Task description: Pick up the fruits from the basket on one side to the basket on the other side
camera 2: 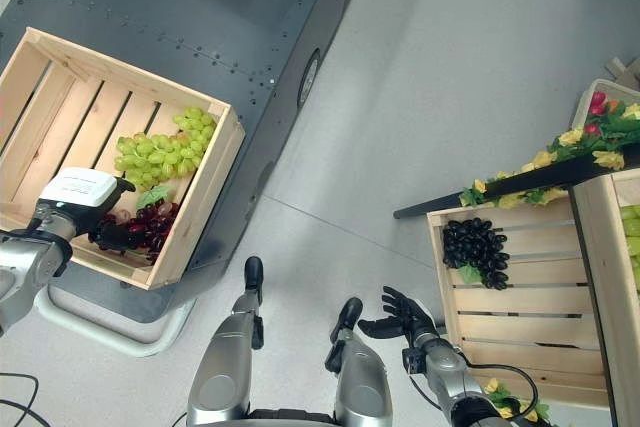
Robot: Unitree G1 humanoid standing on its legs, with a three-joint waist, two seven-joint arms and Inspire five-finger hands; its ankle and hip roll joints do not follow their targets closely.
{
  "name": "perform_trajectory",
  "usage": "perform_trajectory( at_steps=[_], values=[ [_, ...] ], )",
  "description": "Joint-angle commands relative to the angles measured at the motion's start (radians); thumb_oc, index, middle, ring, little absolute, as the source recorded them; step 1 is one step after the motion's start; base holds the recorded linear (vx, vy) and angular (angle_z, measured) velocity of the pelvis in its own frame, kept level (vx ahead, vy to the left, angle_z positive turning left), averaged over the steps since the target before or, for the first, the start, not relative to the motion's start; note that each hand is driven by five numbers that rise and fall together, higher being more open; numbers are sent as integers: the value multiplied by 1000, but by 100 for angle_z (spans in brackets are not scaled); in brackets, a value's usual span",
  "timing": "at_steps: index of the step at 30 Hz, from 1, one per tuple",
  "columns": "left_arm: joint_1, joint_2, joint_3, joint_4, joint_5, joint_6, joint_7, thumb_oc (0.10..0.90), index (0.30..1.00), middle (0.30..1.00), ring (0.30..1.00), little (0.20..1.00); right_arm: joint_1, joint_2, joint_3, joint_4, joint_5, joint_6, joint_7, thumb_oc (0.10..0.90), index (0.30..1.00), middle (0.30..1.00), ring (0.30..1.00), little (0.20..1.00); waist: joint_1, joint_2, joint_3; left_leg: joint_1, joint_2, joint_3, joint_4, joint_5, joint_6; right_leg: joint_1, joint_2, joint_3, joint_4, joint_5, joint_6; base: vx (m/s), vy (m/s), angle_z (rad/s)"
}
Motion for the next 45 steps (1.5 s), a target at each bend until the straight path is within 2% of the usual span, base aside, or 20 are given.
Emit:
perform_trajectory(
  at_steps=[1, 3, 8, 11, 16, 20, 25, 27, 30, 36, 45],
  values=[
    [-25, 104, 139, -13, -13, 41, 14, 800, 900, 900, 900, 900, 60, -44, -44, -18, 32, -42, 3, 800, 900, 900, 900, 900, 10, 19, -1, -52, -21, 58, 169, -145, -38, -77, -5, -15, 105, -18, -64, 0, 0, 0],
    [-6, 130, 177, -49, -18, 11, -35, 800, 900, 900, 900, 900, 65, -46, -55, -16, 34, -48, 10, 800, 900, 900, 900, 900, 17, 23, 2, -50, -26, 53, 162, -145, -35, -78, -7, -22, 104, -16, -62, 18, -33, 5],
    [-12, 188, 187, -100, 19, -29, -183, 800, 900, 900, 900, 900, 62, -53, -63, -27, 43, -45, 8, 800, 900, 900, 900, 900, 18, 29, 7, -48, -34, 50, 156, -147, -31, -87, -11, -29, 104, -8, -54, 0, -11, 6],
    [-35, 221, 170, -136, 0, -18, -248, 800, 900, 900, 900, 900, 60, -59, -64, -27, 52, -42, 10, 800, 900, 900, 900, 900, 16, 32, 10, -51, -36, 48, 160, -150, -30, -91, -14, -28, 109, -6, -51, 2, -14, 10],
    [-121, 254, 95, -143, -4, -34, -292, 800, 900, 900, 900, 900, 45, -60, -56, -13, 58, -48, 25, 800, 900, 900, 900, 900, 9, 24, 12, -52, -34, 52, 160, -152, -27, -99, -13, -28, 111, 1, -46, 3, -14, 7],
    [-207, 256, 9, -108, -15, -25, -255, 800, 900, 900, 900, 900, 31, -56, -45, 5, 63, -61, 33, 800, 900, 900, 900, 900, 2, 15, 13, -54, -31, 57, 165, -157, -25, -106, -10, -26, 117, 2, -45, 0, 0, 0],
    [-307, 225, -93, -45, -24, -9, -143, 800, 900, 900, 900, 900, 22, -45, -28, 16, 64, -68, 33, 800, 900, 900, 900, 900, -6, -3, 13, -55, -24, 62, 171, -160, -23, -114, -5, -18, 121, 8, -43, 0, 0, 0],
    [-326, 185, -126, 14, -18, -4, -98, 800, 900, 900, 900, 900, 12, -37, -20, 18, 62, -65, 31, 800, 900, 900, 900, 900, -11, -12, 13, -52, -21, 67, 167, -158, -21, -116, -1, -13, 116, 14, -41, 0, 0, 0],
    [-333, 146, -148, 63, -6, -25, -90, 800, 900, 900, 900, 900, 1, -34, -13, 19, 57, -60, 29, 800, 900, 900, 900, 900, -15, -16, 15, -53, -20, 70, 168, -157, -21, -123, 1, -8, 120, 16, -42, -10, 15, -4],
    [-313, 34, -172, 148, 17, -8, -108, 800, 900, 900, 900, 900, -20, -29, 1, 13, 36, -46, 16, 800, 900, 900, 900, 900, -29, -20, 21, -52, -20, 78, 165, -154, -19, -135, 2, 4, 128, 13, -45, -17, 38, -3],
    [-296, -32, -174, 197, -37, 21, -115, 800, 900, 900, 900, 900, -33, -32, 7, 2, 23, -29, 2, 800, 900, 900, 900, 900, -33, -18, 23, -47, -20, 83, 159, -151, -19, -141, -3, 4, 137, 7, -48, -2, 4, 0]
  ],
)
